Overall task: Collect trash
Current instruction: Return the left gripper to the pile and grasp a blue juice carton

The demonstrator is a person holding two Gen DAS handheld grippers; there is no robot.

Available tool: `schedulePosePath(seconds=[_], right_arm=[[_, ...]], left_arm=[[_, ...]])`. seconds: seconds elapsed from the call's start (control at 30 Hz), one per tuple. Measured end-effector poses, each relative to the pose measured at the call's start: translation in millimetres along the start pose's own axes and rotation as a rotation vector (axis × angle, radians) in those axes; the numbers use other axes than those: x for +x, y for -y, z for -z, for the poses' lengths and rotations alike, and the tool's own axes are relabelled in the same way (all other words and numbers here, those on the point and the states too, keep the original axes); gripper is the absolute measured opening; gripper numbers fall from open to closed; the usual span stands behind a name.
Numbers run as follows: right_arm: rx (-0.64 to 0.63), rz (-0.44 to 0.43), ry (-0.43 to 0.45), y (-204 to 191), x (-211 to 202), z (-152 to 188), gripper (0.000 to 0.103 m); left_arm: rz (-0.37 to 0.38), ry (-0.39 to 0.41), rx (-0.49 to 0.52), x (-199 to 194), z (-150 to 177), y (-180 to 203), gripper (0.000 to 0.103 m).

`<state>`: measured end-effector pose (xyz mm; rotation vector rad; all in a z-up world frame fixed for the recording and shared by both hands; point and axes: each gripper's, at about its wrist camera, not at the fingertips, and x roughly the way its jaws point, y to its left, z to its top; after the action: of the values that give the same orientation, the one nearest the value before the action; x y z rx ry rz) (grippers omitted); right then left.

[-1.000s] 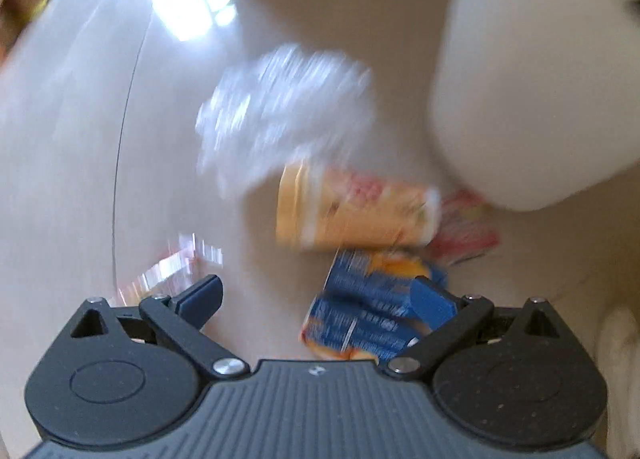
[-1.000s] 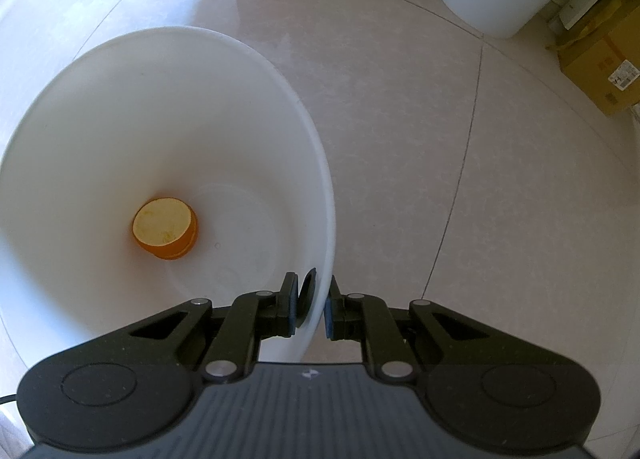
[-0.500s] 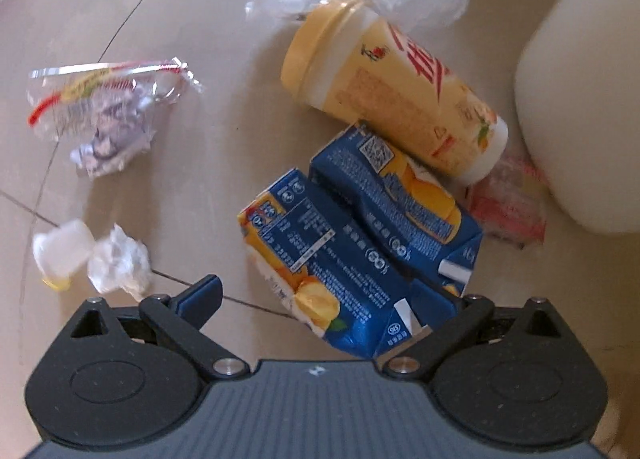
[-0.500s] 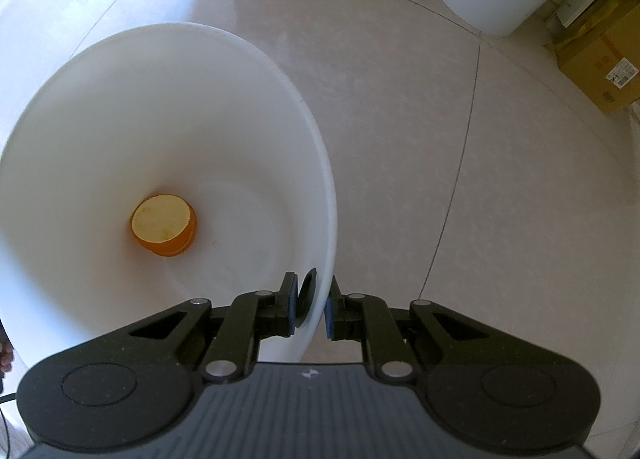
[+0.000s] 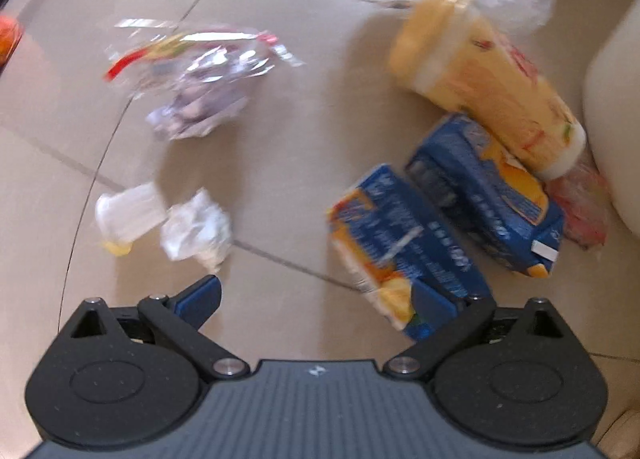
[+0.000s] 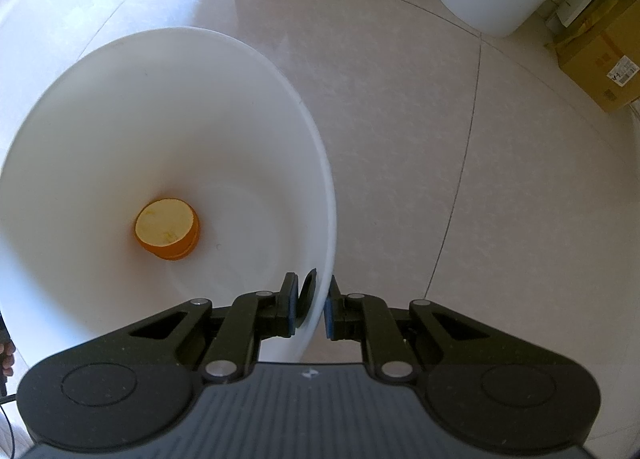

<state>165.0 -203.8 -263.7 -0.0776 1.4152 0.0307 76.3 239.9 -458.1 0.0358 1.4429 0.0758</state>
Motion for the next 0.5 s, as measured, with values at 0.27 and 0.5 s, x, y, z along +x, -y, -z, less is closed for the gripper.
schedulePosePath(seconds=[0.27, 0.5], right_arm=[[0.002, 0.007, -0.006, -1.7, 0.2, -1.6, 0.015], [0.001, 0.015, -0.010, -4.1, 1.4, -4.0, 0.015]], left_arm=[[0.088, 0.006, -0.173, -4.2, -4.7, 30.1, 0.101], [0.050, -0.025, -0.239, 14.6, 1.0, 35.3, 0.100]])
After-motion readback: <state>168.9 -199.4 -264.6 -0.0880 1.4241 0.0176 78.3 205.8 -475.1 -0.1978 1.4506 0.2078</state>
